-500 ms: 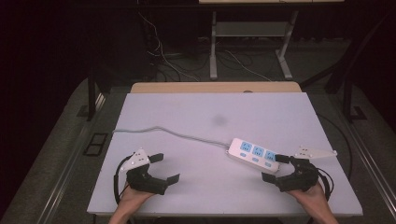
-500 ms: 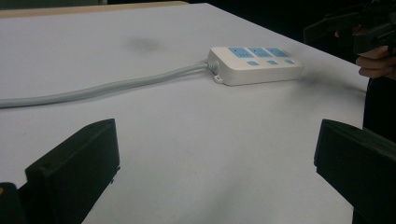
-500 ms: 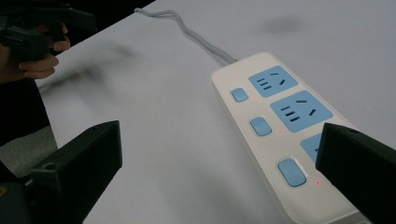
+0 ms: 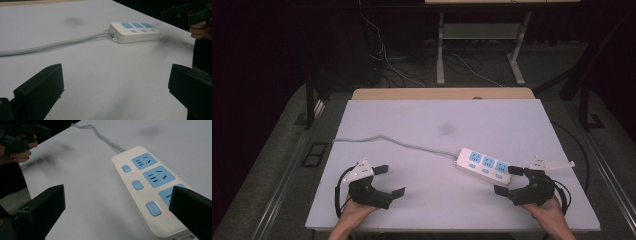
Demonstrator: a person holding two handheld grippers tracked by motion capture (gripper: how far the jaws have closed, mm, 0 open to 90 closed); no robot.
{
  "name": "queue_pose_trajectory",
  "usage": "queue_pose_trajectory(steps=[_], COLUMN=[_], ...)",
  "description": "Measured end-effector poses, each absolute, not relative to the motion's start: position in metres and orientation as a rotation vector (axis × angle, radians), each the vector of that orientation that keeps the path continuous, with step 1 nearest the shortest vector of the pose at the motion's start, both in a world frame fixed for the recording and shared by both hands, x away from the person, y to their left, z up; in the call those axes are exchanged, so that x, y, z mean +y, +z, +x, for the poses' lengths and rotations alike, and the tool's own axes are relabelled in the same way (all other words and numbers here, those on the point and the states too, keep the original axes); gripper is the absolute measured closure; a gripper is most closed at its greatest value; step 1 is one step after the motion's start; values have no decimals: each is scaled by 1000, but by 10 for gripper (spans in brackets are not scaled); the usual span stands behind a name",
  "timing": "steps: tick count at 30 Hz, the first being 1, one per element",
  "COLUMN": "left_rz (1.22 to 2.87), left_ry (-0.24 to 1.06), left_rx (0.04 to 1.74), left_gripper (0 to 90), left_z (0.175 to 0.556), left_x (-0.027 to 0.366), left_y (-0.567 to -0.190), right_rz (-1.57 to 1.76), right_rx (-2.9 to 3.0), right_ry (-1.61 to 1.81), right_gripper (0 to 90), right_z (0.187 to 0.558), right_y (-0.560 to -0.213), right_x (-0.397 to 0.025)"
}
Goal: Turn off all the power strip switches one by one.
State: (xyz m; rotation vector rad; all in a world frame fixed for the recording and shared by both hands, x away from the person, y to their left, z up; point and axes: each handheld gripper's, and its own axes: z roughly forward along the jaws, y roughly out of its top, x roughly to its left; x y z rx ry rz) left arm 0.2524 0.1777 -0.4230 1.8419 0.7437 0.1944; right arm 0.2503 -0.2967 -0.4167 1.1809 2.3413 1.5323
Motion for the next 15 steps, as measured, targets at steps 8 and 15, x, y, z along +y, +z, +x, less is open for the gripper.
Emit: queue_pose_trajectory(steps=[8, 15], left_rz=[1852, 1853], left_ry=[189, 200], left_rx=[734, 738], left_gripper=[0, 0], left_z=[253, 253], left_x=[175, 175], left_y=[-424, -424], right_rz=[1184, 1177], right_rx=[2367, 2414], right_ry=[1511, 1463], right_gripper=[4, 3], right_z=[251, 254], right_y=[-417, -417], right_x=[-294, -291])
